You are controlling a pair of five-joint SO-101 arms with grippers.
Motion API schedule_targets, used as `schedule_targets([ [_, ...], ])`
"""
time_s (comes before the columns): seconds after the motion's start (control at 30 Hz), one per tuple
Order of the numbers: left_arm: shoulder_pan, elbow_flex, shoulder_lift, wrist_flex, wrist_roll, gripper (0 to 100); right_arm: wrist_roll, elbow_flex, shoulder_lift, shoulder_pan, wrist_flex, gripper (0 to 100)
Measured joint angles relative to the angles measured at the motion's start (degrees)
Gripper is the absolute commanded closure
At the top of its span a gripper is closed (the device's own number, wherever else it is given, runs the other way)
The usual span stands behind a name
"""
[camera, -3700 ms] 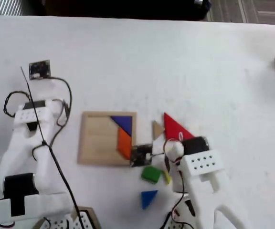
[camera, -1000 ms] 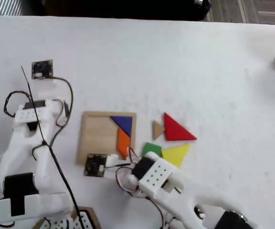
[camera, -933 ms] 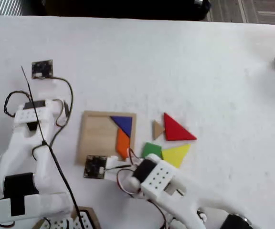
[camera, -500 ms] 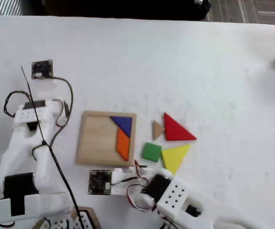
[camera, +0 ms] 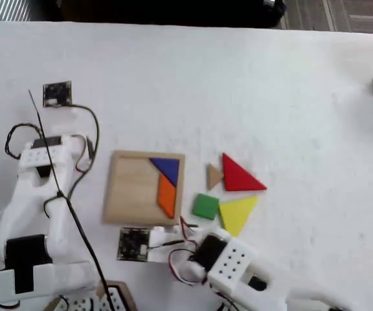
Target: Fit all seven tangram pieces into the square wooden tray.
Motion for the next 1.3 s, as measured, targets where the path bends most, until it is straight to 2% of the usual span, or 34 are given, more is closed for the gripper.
schedule_targets([
  [0.33,0.88,0.0,0.0,0.0,0.0,92,-0.09,-10.99,19.43,0.0,-0.79,80.1],
  [0.57,0.88,0.0,0.0,0.0,0.0,92,-0.09,-11.25,19.6,-1.93,0.09,80.1],
  [0.87,0.97,0.0,0.0,0.0,0.0,92,0.35,-5.54,8.88,-3.69,0.79,80.1],
  [1.17,1.05,0.0,0.0,0.0,0.0,92,0.35,-5.36,8.35,-3.43,-2.81,80.1],
  [1.3,1.05,0.0,0.0,0.0,0.0,92,6.77,-5.36,10.55,-3.52,-2.46,80.1],
])
